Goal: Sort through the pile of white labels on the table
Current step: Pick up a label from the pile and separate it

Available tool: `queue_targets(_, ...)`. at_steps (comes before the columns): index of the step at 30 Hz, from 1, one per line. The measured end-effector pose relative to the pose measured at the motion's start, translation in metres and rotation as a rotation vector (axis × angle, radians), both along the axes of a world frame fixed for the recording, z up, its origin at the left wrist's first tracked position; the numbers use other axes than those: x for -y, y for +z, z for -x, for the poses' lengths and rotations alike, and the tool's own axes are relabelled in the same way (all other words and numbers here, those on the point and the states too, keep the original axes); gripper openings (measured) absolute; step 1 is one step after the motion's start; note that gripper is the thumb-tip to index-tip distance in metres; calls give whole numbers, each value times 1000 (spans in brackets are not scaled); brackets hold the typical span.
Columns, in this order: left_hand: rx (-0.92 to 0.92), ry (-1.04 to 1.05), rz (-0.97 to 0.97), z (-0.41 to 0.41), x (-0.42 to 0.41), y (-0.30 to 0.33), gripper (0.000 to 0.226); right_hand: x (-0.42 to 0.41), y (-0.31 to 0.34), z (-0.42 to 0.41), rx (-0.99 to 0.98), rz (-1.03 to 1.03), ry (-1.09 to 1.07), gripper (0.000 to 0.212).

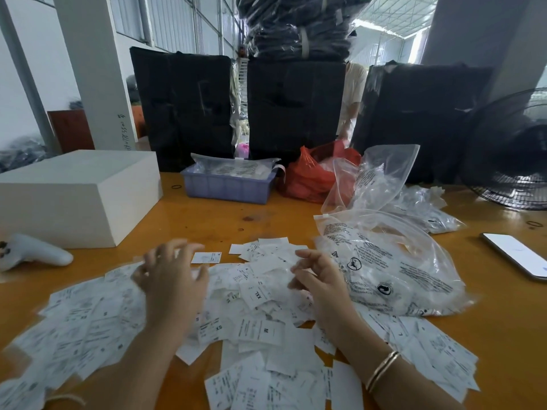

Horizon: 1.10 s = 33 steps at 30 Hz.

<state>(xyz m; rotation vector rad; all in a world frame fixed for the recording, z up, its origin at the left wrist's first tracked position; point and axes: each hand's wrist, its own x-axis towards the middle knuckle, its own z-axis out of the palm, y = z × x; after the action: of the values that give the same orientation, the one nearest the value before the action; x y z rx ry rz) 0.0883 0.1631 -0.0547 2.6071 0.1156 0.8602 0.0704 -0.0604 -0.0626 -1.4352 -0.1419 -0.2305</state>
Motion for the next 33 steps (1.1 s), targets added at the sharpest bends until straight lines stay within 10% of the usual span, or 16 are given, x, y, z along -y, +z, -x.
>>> queue_targets(5, -200, -654, 344, 20, 46, -1, 49, -1, -3, -2, 22, -1, 9, 25)
queue_targets(11, -193, -559, 529, 15, 60, -12, 7, -6, -5, -2, 48, 113, 47, 25)
queue_targets(19, -141, -462, 862, 15, 51, -10, 12, -20, -14, -1, 313, 1220, -22, 38)
queue_targets(30, -144, -525, 955, 18, 55, -6, 9, -6, -4, -2, 3, 419, -134, 8)
queue_targets(33, -166, -559, 929, 17, 55, -8, 8, -3, -9, -4, 57, 357, -203, 41)
